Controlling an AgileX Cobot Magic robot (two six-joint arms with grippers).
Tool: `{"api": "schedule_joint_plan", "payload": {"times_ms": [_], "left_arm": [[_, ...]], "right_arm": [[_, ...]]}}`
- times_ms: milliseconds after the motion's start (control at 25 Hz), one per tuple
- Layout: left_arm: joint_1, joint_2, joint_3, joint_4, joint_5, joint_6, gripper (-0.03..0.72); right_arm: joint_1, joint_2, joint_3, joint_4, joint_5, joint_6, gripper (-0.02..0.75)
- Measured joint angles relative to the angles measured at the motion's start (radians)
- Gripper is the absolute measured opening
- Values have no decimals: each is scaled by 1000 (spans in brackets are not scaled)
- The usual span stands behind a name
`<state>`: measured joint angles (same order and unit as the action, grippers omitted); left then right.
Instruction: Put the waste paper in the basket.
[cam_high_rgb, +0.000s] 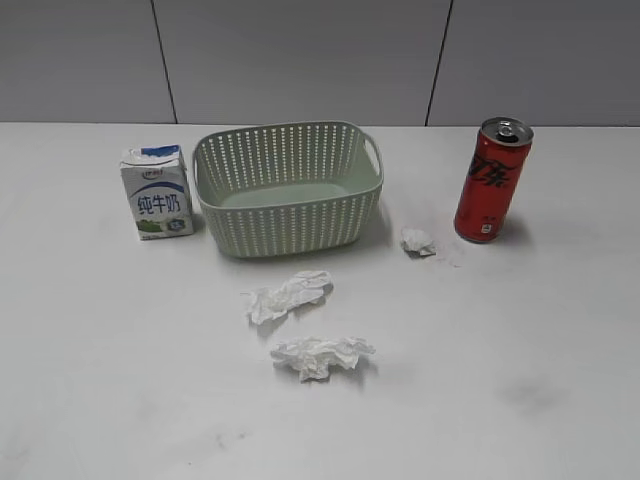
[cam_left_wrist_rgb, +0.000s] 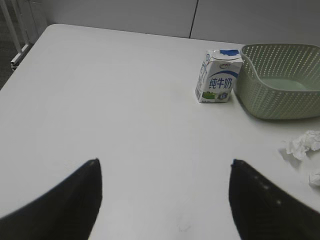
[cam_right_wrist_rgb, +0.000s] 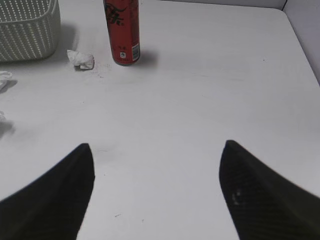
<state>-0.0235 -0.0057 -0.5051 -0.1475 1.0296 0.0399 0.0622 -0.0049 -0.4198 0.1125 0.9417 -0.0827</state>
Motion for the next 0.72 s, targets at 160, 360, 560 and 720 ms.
{"api": "schedule_joint_plan", "payload": {"times_ms": [160, 360, 560, 720], "left_arm": [[0, 0, 0, 0, 0, 0, 587], [0, 0, 0, 0, 0, 0, 587], [0, 0, 0, 0, 0, 0, 587], [0, 0, 0, 0, 0, 0, 587]], "right_arm": [[0, 0, 0, 0, 0, 0, 589], [0, 1, 0, -1, 0, 0, 589], [0, 86, 0, -1, 0, 0, 589], [0, 233, -8, 38, -12, -48, 589]]}}
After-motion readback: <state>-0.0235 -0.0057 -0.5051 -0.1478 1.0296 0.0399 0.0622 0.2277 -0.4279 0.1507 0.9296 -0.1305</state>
